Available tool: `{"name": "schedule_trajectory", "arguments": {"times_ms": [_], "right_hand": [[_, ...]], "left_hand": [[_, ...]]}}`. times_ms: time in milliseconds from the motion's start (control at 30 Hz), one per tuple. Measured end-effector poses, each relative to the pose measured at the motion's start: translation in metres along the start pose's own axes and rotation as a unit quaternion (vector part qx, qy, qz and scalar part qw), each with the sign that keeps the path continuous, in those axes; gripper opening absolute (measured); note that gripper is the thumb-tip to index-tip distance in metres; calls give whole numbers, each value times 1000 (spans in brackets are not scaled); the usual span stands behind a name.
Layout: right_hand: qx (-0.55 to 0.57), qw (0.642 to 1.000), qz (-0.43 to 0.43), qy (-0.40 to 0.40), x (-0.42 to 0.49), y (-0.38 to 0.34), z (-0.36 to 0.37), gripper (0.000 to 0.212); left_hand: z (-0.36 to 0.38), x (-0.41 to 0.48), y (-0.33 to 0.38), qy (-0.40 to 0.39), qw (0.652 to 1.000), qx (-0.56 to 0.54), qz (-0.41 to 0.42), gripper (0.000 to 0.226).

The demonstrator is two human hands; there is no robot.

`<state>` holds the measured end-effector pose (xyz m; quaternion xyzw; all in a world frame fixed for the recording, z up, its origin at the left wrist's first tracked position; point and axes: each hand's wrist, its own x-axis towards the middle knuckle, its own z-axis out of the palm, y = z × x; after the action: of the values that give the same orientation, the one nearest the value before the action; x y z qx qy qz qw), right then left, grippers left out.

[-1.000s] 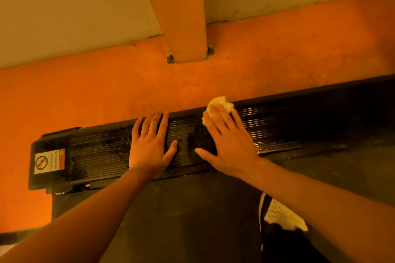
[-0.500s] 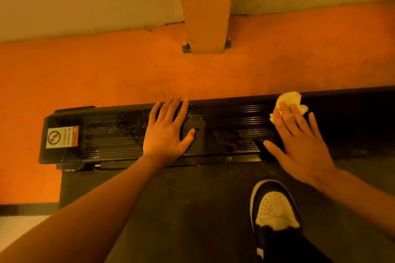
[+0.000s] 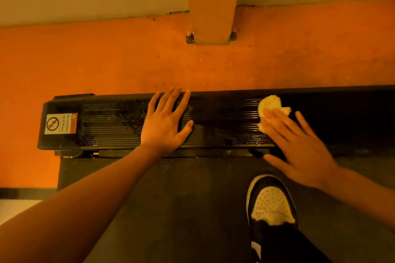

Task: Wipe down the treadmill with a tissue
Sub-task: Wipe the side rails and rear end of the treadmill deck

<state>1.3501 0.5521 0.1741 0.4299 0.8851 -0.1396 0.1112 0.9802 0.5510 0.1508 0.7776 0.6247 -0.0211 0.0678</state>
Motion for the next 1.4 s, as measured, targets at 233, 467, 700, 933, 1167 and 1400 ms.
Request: {"name": "schedule_trajectory", "arguments": {"times_ms": [233,467,700,933,1167,1400], "right_hand": [[35,996,82,-18,-9,-18,-9,89],[42,992,-107,-59,45,-105,-4,90],[-21,998,26,-59,-65,40,-1,81],[11,999,13,-51,-43,-3,0,82],[20,990,-115,-78,33,-88,-10,82],[-57,995,-14,-87,-93,56,3,70]], "left_hand": [[0,0,0,2,1000,-6,4,73],[-3,0,2,19,1000,-20,6,72],[-5,-1,3,29,999,-26,7,72],[-5,-1,3,41,999,-29,7,72],[-5,0,3,35,999,-24,6,72],[-2,0,0,45,998,-31,9,72]]}}
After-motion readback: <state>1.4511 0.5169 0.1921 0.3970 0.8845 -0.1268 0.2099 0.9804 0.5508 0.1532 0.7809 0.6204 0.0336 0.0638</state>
